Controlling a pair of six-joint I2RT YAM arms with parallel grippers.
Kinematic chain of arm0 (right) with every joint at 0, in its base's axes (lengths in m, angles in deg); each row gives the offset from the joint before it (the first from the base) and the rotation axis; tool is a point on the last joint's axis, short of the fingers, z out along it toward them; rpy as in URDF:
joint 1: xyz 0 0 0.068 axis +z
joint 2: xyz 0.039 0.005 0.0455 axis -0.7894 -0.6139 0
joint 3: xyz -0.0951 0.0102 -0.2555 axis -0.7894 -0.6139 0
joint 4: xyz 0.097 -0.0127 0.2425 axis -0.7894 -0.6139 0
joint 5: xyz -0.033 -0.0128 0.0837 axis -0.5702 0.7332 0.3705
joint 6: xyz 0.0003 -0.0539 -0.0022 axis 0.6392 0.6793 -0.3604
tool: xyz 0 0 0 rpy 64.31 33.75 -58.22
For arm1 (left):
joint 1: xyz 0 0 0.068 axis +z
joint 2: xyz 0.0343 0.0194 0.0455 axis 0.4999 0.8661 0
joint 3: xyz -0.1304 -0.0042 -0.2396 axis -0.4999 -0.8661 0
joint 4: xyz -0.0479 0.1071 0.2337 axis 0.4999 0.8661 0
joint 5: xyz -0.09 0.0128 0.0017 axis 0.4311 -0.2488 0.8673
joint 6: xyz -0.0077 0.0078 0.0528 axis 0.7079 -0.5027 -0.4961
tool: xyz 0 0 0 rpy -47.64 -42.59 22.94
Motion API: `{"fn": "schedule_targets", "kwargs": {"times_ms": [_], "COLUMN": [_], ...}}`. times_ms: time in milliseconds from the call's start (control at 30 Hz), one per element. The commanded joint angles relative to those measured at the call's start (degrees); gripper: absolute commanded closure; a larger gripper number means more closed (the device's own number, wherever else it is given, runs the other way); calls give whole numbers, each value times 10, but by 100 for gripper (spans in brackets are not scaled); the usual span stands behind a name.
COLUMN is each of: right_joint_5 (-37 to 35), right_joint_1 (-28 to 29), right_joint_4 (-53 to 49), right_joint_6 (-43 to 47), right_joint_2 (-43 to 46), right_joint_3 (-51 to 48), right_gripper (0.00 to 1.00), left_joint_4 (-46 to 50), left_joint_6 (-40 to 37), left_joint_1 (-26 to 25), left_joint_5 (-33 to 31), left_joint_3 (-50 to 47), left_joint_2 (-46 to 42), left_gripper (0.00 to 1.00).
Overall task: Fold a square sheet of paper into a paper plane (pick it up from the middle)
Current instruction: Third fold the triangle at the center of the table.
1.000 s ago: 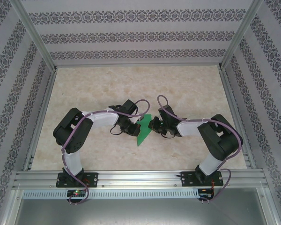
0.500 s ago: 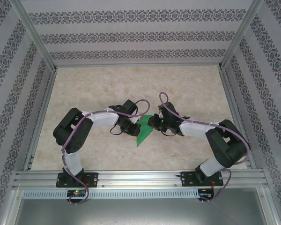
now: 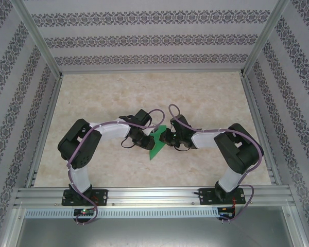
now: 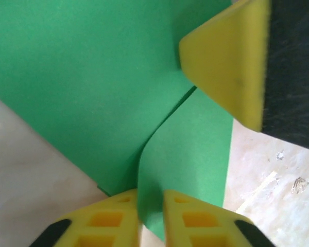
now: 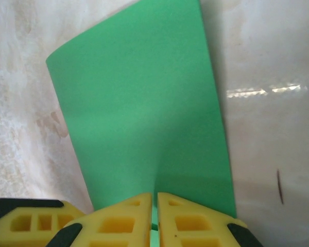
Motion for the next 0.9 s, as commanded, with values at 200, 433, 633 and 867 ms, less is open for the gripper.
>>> {"fn": "schedule_targets", "kwargs": {"times_ms": [200, 433, 633, 867], "right_joint_5": [-21, -21, -21, -3], "right_joint_1": [6, 8, 9, 8], "right_joint_4": [-52, -56, -52, -30], "right_joint_6": [23, 25, 21, 16], "right_joint_2": [-19, -19, -19, -6], "right_joint_3": [-2, 5, 3, -1], "right_gripper": [88, 87, 87, 86], "left_joint_4": [56, -35, -59, -54], "left_joint_6": [66, 117, 133, 136], "left_joint_1": [15, 8, 2, 2], "left_joint_5": [-91, 98, 95, -9], "left_joint_3": [-11, -14, -14, -36], "left_joint_2": [-126, -100, -23, 28], "left_gripper": [67, 89, 95, 100]}}
